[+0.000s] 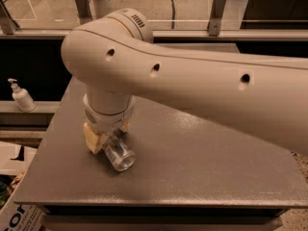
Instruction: Place redbull can upright
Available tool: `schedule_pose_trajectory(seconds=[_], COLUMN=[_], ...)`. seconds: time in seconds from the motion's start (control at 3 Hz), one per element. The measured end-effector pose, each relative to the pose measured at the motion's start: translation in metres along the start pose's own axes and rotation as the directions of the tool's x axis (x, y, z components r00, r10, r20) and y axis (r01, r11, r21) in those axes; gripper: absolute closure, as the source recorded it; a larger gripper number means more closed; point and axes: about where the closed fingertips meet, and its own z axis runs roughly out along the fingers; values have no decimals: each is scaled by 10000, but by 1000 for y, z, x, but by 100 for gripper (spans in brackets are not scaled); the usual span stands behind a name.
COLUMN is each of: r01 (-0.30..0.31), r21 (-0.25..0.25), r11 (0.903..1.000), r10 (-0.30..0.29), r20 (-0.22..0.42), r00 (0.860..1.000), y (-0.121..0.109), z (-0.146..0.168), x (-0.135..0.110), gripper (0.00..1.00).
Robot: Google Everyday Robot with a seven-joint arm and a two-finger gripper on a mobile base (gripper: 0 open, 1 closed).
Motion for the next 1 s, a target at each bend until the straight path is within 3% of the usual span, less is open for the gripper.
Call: schedule_pose_trajectory(seconds=[0.67, 1.0], r01=[24, -1], r21=[252, 293], r11=[9997, 9996], r10=[-28, -13], r20=[144, 495], r00=[9999, 9988], y=[-6, -24], z=[-8, -18], x=[-8, -21], gripper=[87, 100])
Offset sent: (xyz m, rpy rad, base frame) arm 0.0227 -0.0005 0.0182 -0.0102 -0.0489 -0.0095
